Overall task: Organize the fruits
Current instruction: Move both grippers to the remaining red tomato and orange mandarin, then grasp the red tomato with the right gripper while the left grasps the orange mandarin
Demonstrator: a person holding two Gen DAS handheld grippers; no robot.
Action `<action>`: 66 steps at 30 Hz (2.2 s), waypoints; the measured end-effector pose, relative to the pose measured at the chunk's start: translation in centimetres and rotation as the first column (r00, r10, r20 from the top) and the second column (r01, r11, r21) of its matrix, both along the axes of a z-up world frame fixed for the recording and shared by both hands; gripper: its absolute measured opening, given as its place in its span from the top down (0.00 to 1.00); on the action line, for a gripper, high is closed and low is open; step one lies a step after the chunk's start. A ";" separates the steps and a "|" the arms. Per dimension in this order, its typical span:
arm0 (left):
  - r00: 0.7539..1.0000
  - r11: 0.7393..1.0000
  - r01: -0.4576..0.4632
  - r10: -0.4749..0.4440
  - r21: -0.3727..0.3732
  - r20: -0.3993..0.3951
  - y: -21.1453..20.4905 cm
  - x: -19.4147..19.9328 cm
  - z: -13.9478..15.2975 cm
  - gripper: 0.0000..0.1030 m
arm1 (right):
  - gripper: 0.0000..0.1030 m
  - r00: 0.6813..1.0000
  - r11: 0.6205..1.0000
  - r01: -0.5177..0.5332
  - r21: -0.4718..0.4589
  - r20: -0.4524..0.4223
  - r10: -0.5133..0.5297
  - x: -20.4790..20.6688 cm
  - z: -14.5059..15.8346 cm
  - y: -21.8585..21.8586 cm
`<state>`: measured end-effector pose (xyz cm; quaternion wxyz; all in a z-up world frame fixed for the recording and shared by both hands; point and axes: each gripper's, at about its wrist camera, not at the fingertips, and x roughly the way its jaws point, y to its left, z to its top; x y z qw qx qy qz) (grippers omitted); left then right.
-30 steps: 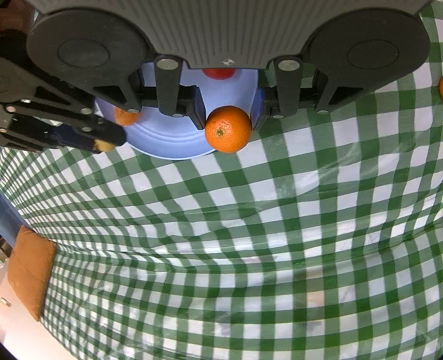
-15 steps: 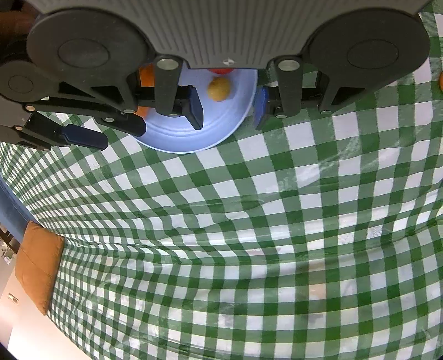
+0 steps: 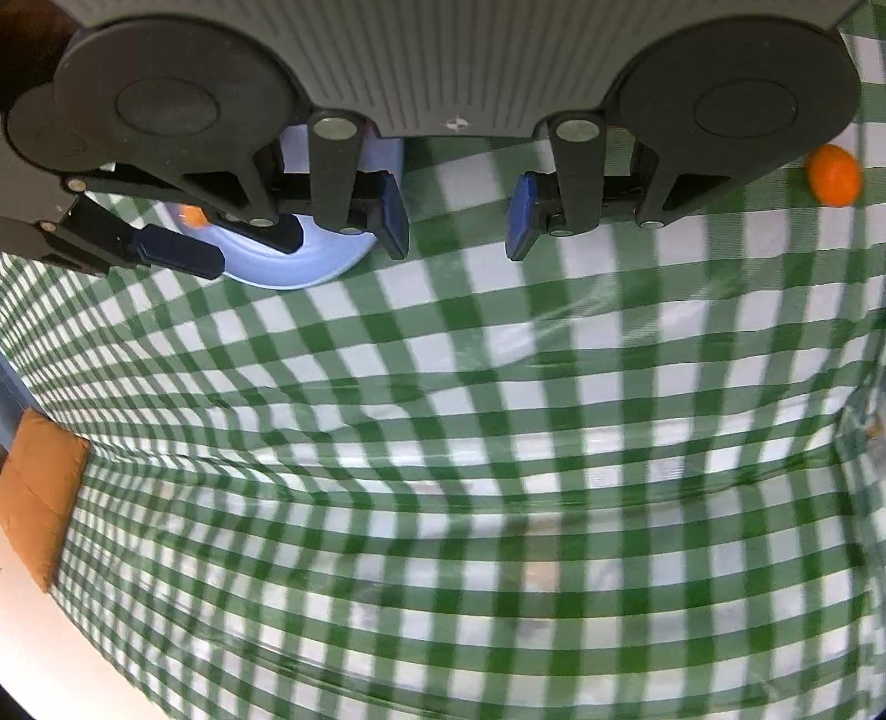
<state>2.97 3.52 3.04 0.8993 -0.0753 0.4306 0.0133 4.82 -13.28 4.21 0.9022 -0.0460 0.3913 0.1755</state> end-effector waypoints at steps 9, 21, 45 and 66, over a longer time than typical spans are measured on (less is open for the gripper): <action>0.987 0.986 -0.154 0.157 0.058 -0.044 7.0 -1.3 -0.2 0.59 | 0.48 0.996 0.996 -0.085 0.014 -0.013 0.086 -0.9 -0.4 4.9; 0.927 0.932 -0.340 0.355 0.124 -0.121 15.1 -3.1 -1.7 0.51 | 0.49 0.977 0.977 -0.206 0.048 -0.048 0.208 -2.1 -1.8 11.2; 0.897 0.916 -0.374 0.398 0.147 -0.195 16.9 -3.8 -3.3 0.61 | 0.69 0.937 0.944 -0.330 -0.020 -0.130 0.325 -2.9 -4.8 15.3; 0.945 0.968 -0.233 0.248 0.095 -0.212 14.1 -3.3 -3.5 0.61 | 0.70 0.952 0.958 -0.282 -0.042 -0.131 0.275 -2.5 -4.7 14.4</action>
